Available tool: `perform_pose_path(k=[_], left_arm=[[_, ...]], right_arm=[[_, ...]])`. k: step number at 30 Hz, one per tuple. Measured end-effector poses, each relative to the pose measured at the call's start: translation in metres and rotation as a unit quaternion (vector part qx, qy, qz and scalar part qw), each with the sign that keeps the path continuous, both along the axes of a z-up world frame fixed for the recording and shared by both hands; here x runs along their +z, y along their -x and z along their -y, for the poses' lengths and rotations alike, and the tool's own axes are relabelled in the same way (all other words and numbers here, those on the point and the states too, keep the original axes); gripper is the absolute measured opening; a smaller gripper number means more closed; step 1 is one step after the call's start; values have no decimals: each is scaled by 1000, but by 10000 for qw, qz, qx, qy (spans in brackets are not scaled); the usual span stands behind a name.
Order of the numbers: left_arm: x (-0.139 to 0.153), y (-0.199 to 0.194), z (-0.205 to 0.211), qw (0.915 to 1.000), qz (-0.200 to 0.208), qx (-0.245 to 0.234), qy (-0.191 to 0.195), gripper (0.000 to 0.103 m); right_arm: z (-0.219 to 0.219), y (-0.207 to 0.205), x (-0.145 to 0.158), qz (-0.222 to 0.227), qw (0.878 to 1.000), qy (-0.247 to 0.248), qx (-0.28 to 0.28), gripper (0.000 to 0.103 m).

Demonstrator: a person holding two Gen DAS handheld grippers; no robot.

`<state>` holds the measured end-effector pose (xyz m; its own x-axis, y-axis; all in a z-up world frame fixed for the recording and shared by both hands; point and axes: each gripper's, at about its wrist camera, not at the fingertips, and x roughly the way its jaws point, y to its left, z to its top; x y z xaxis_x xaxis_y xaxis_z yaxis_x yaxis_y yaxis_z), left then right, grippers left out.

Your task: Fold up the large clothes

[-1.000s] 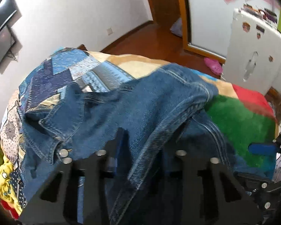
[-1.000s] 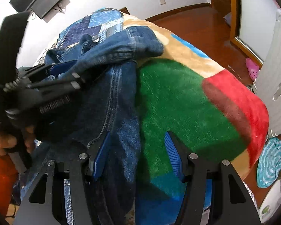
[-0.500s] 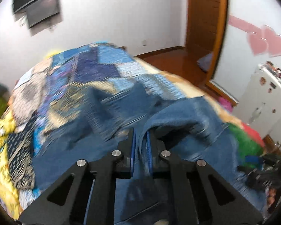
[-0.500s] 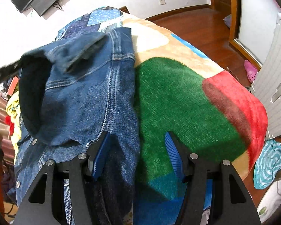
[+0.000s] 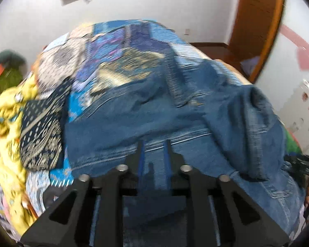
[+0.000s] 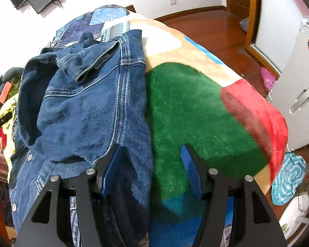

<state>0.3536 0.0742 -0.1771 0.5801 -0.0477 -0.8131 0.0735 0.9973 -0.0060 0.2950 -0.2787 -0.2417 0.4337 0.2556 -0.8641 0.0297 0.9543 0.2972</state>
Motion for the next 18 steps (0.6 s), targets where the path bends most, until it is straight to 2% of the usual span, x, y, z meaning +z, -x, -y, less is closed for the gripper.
perform_pose_path(k=[1,2,3,5,8,10,13,16,18], left_arm=[[7,-2,10,9998,65,-171,65,46],[12,-3,15,9995,133,-277,96,65],[17,-4,22,9990,217,-371,100,73],[25,-7,42,9972,409,-620,7,73],[26,-22,71,9936,561,-919,-331,73],[18,-36,88,9919,498,-1052,-507,73],[-4,-58,116,9879,275,-1318,-771,73],[-26,-78,136,9831,83,-1446,-1122,73],[-36,-89,141,9811,35,-1496,-1225,72]], right_arm=[[0,-1,1,-21,10000,11,-4,56],[0,-1,2,-38,10000,28,7,56],[0,-2,4,-47,10000,59,28,56],[-1,-3,11,34,9999,122,74,56],[-3,-8,26,265,9992,197,207,56],[-4,-11,32,395,9987,208,260,56],[-6,-21,37,548,9978,200,321,64],[-9,-32,34,576,9975,216,354,64],[-11,-37,28,530,9976,216,381,64]])
